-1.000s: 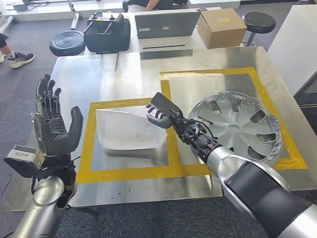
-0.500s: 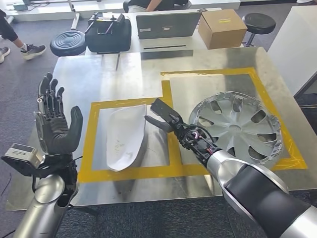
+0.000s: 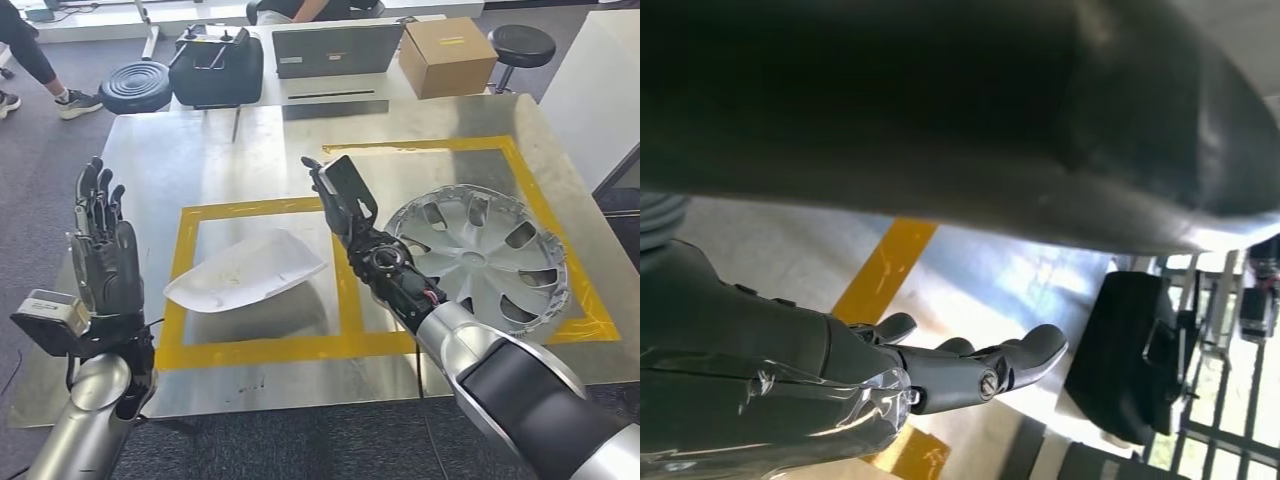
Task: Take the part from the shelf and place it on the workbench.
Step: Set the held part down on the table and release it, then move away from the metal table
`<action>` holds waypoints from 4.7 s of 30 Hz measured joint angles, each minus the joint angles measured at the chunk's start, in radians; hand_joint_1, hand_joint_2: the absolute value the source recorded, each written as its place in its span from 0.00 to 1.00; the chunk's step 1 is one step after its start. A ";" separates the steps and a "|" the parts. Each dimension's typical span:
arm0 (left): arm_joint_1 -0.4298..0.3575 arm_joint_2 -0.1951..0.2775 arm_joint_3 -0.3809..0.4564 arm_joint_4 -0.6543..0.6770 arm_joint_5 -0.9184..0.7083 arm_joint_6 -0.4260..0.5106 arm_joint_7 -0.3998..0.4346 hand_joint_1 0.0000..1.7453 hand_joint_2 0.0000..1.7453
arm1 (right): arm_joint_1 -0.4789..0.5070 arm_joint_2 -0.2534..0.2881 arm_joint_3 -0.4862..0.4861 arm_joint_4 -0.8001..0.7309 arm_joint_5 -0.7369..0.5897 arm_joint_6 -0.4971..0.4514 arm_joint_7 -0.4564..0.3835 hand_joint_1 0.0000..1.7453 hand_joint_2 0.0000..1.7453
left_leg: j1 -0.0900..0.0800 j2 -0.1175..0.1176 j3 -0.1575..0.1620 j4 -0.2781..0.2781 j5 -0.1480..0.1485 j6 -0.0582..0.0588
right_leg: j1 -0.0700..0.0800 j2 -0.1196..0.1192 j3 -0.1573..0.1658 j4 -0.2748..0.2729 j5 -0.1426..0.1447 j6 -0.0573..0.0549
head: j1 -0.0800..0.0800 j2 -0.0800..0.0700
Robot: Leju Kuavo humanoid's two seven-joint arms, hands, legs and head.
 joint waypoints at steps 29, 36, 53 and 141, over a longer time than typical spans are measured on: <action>0.069 0.026 0.000 0.008 -0.037 0.037 0.048 0.00 0.00 | 0.408 -0.124 -0.035 -0.904 -0.009 -0.086 0.214 0.00 0.00 | 0.018 0.015 0.072 -0.080 0.011 0.028 | -0.008 -0.004 -0.077 0.187 -0.102 0.030 | 0.011 0.000; 0.071 0.025 0.000 0.006 -0.039 0.031 0.058 0.00 0.00 | 0.422 -0.145 -0.025 -0.937 -0.022 -0.086 0.223 0.00 0.00 | 0.052 0.010 0.056 0.000 -0.033 -0.038 | -0.054 -0.002 -0.006 0.022 0.007 0.085 | 0.036 0.000; 0.065 0.027 0.000 0.001 -0.045 0.028 0.068 0.00 0.00 | 0.423 -0.150 -0.015 -0.965 -0.039 -0.095 0.225 0.00 0.00 | -0.017 0.010 0.054 0.045 -0.081 0.038 | -0.002 0.009 -0.035 0.038 0.020 0.013 | -0.019 0.000; 0.080 0.043 0.000 -0.031 -0.050 0.040 0.112 0.00 0.00 | 0.415 -0.167 -0.011 -0.980 -0.046 -0.069 0.229 0.00 0.00 | 0.017 0.011 -0.004 0.245 -0.110 -0.026 | 0.002 -0.028 -0.012 -0.029 0.057 -0.021 | -0.003 0.000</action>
